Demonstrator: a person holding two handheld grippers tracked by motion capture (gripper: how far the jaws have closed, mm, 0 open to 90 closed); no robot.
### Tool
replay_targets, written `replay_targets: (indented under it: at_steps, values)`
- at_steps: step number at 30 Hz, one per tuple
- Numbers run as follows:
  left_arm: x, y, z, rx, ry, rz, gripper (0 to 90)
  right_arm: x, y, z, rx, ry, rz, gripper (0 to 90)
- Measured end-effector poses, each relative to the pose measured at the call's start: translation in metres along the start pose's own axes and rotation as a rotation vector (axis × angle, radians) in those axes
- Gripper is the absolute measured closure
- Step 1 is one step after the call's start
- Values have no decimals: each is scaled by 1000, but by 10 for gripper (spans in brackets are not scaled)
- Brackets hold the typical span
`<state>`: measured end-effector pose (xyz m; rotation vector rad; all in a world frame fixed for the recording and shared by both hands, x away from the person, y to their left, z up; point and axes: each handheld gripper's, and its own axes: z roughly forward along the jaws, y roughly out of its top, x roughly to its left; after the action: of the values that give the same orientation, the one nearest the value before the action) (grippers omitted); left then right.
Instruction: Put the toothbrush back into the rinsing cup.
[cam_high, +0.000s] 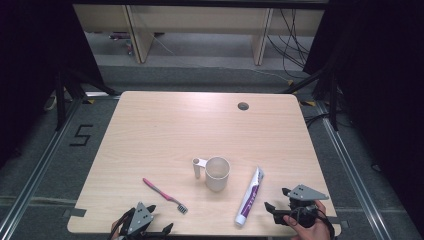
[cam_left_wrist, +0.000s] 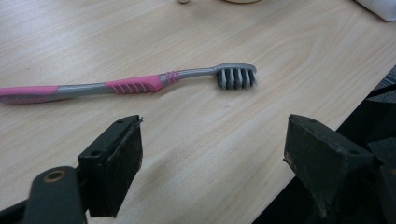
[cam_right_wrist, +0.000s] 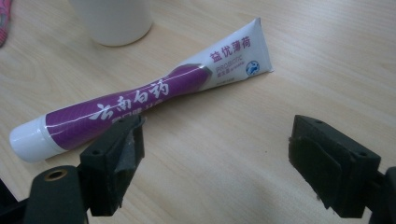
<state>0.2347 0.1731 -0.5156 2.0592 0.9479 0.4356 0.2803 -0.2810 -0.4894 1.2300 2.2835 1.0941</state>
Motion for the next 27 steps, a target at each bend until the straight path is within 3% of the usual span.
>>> replay_targets:
  at_steps: [2,7,9,13,22,27]
  values:
    - [0,0,0,2,-2,0,193,-1,0,1,-6,-8,-17,171]
    - [2,0,-2,13,8,18,198,0,0,0,-4,9,-6,156]
    - [1,0,-1,5,3,7,198,0,0,1,-8,13,-21,158]
    - [0,1,-2,10,15,29,196,0,-1,2,13,28,-19,158]
    - [4,4,-2,15,36,70,195,-4,-1,1,-20,31,-27,157]
    - [7,9,-2,-11,28,70,184,-4,-1,0,-25,34,-24,158]
